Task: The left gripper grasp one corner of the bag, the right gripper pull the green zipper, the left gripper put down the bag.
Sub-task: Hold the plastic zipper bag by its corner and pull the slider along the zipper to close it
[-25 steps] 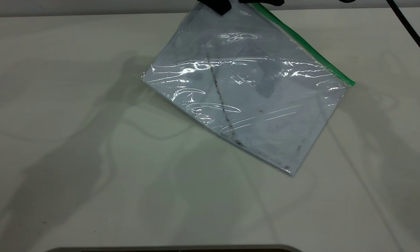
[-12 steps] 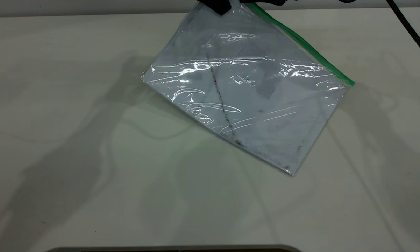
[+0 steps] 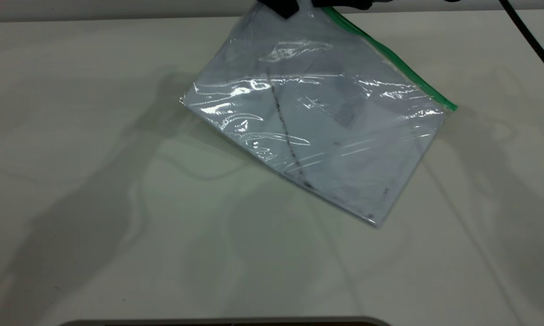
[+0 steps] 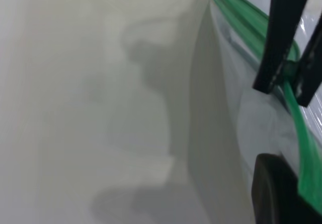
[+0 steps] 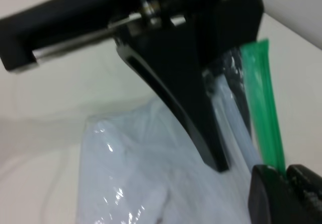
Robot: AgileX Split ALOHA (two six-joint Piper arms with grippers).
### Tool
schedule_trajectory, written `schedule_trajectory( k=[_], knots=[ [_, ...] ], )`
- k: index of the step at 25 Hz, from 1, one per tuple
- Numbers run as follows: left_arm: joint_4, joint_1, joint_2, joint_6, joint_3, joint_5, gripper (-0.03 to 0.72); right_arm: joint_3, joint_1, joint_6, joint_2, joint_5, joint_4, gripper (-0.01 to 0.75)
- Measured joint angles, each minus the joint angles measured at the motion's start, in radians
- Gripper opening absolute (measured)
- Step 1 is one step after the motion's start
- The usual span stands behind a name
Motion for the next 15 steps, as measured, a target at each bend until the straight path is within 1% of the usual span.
schedule_trajectory(
  k=[4,15],
  knots=[
    [0.000,0.015,-0.028,0.000,0.000,0.000,0.054,-0.001,-0.010,0.000,-0.002,-0.001,0.007,0.035],
    [-0.006,0.036,-0.063,0.001,0.002,0.001,0.054,-0.008,-0.011,-0.001,0.035,-0.054,0.022,0.035]
  ],
)
